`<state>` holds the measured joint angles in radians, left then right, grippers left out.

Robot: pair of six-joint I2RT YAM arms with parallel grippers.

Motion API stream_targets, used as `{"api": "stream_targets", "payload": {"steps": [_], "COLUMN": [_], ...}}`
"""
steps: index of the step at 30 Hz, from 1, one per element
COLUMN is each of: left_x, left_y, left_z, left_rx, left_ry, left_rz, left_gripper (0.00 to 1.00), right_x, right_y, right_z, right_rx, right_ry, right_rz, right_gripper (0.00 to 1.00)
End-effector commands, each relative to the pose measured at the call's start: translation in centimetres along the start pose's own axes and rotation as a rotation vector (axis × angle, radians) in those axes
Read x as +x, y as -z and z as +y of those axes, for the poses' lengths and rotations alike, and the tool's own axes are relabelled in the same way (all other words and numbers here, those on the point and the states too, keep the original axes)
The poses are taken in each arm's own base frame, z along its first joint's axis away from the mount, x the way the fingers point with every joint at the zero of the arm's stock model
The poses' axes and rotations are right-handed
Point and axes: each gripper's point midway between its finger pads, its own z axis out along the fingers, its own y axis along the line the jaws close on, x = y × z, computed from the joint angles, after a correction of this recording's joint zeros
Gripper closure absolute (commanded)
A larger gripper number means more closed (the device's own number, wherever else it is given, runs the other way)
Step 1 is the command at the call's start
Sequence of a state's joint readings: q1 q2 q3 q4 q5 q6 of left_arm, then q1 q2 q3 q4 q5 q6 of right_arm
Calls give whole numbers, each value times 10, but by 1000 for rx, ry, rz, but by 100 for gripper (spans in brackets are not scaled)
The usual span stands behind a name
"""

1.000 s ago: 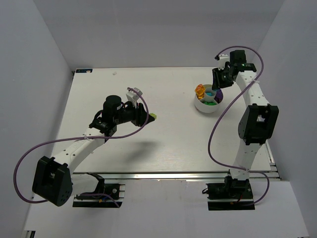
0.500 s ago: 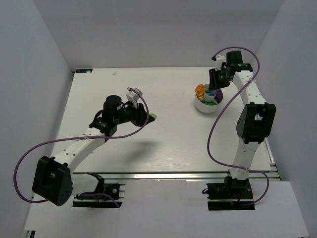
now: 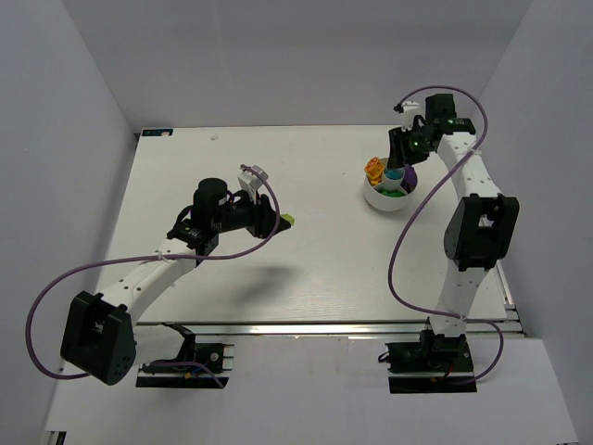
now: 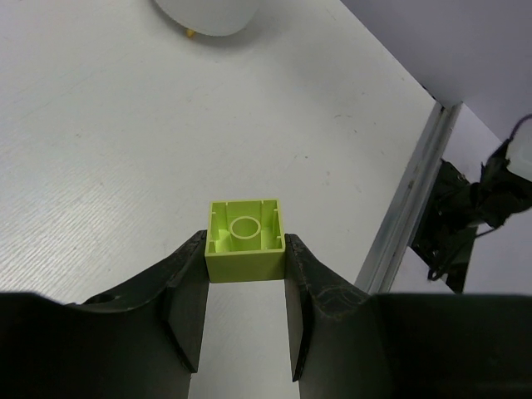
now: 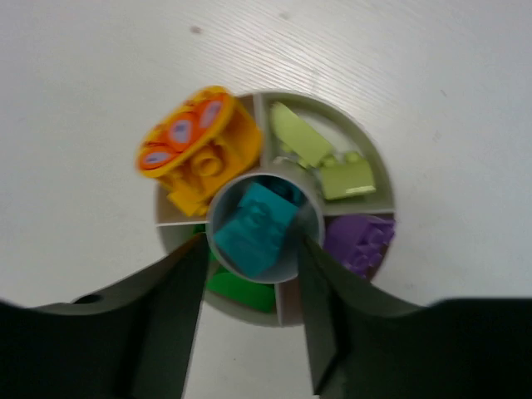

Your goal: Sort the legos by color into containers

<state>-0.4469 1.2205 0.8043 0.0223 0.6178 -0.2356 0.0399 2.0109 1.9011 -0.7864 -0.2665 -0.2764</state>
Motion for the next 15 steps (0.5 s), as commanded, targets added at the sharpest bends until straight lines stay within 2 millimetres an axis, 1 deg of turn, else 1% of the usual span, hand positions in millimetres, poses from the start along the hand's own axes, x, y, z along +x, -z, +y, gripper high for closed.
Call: {"api": "stream_targets", "payload": {"steps": [1,2,3,4,5,6,7,8,9,10,11,12,13,14,15], "left_x": [-1,2,5,5,7,10,13,15,19,17,21,24,22,22,26], "left_y": [3,4,4,3,4,6,7,9,15,14,17,21,20,23,25], "left_z": [-21,-31,-36,-45,-50,-60,-68,-75,-85,-88,-92,-98,-99,-103,-104], "left_rx": [131,201,239,287,325,403,451,493,567,612,641,688,719,737,748], "left_ry": [-65,-74,-75,-86,-77,-79,-75,-35,-16,-33,32,53,29,107,144], "left_rz": [0,9,16,13,18,23,30,42,65,50,76,98,79,108,123], "left_gripper": [100,100,100,100,100,100,100,100,100,99,99,99,99,99,98], "right_x": [-45,-28,-27,-28,-19,0,11,22,28,47,56,61,71,77,78], "right_y": [77,76,84,117,129,145,148,151,150,149,147,151,143,143,144], "right_z": [62,81,98,137,155,188,200,219,230,247,263,269,272,287,290], "right_rx": [-239,-340,-408,-573,-660,-793,-837,-898,-921,-952,-978,-970,-956,-976,-965], "right_ry": [213,232,345,435,500,601,638,668,714,758,814,870,905,964,1009], "right_rz": [-239,-237,-294,-406,-460,-546,-575,-592,-621,-618,-620,-640,-626,-635,-659], "right_gripper": [51,53,56,56,56,55,50,45,41,32,28,24,22,22,21]}}
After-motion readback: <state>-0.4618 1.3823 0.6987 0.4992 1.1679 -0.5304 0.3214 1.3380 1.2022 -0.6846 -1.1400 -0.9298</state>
